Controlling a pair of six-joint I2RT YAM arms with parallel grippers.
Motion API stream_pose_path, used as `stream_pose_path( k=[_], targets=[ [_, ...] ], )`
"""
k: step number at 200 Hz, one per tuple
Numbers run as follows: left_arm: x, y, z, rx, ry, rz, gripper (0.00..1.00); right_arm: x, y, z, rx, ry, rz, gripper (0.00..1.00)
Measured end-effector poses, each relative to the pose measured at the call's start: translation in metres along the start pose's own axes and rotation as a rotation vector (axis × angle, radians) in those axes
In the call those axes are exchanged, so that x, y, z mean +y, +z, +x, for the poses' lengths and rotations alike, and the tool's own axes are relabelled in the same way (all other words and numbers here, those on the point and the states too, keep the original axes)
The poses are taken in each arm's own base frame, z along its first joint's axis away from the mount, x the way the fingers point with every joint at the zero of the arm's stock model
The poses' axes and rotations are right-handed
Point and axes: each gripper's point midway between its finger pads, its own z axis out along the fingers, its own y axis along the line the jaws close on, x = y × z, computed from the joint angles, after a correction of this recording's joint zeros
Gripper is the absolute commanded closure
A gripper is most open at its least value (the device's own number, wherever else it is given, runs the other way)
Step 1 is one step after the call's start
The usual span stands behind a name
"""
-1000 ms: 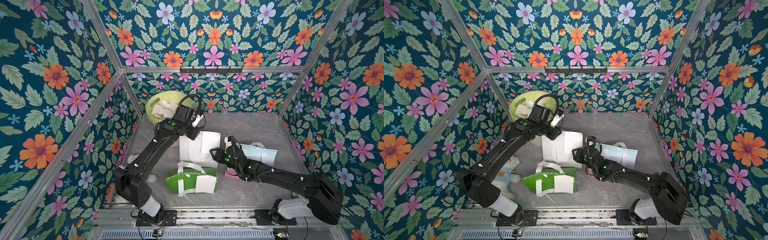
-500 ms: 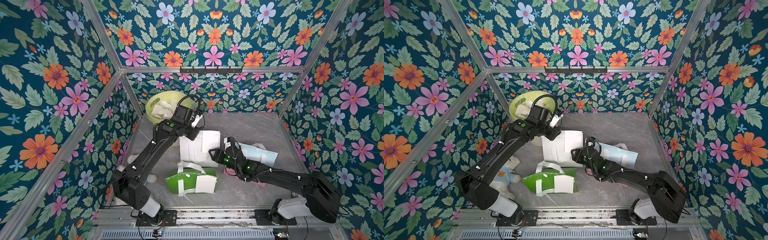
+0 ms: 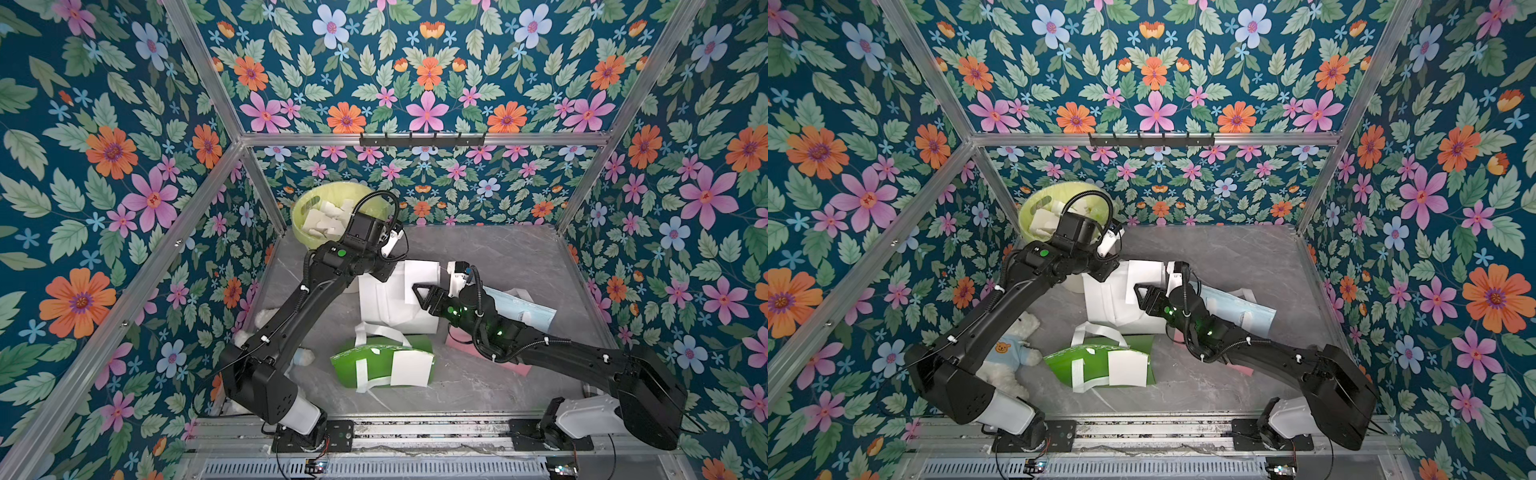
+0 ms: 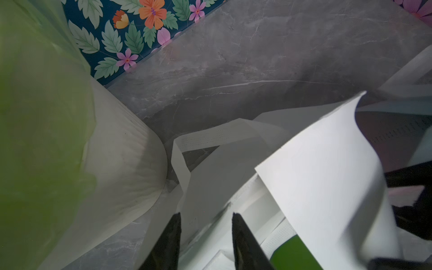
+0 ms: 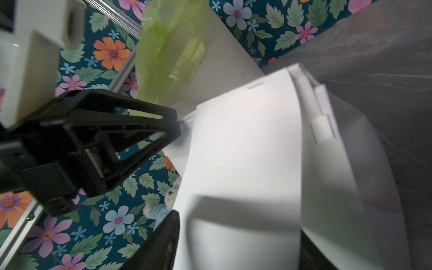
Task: Shred takeout receipts and throw away
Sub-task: Tear off the takeout receipt from the takeout bag.
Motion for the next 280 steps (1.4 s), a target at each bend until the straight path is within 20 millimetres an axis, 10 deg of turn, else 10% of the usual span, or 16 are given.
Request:
stream_pose_path(
  k=[98,184,237,280],
  targets=[
    [0.001,-0.002,-0.006,-0.028,-0.005,-0.007,0.66,0.012,-0.003,-0.003,-0.008,0.016,-0.060,0.40],
    [-0.008,0.006,-0.003,-0.014,-0.005,0.047,0.62,0.012,0.000,-0.018,-0.029,0.134,-0.080,1.00],
    [-0.006,0.017,0.001,0.012,-0.001,0.043,0.69,0.037,-0.009,-0.041,-0.071,0.130,-0.142,1.00],
    [-0.007,0.024,0.001,0.023,0.005,0.045,0.93,0.048,-0.012,-0.051,-0.081,0.086,-0.154,1.00]
  ],
)
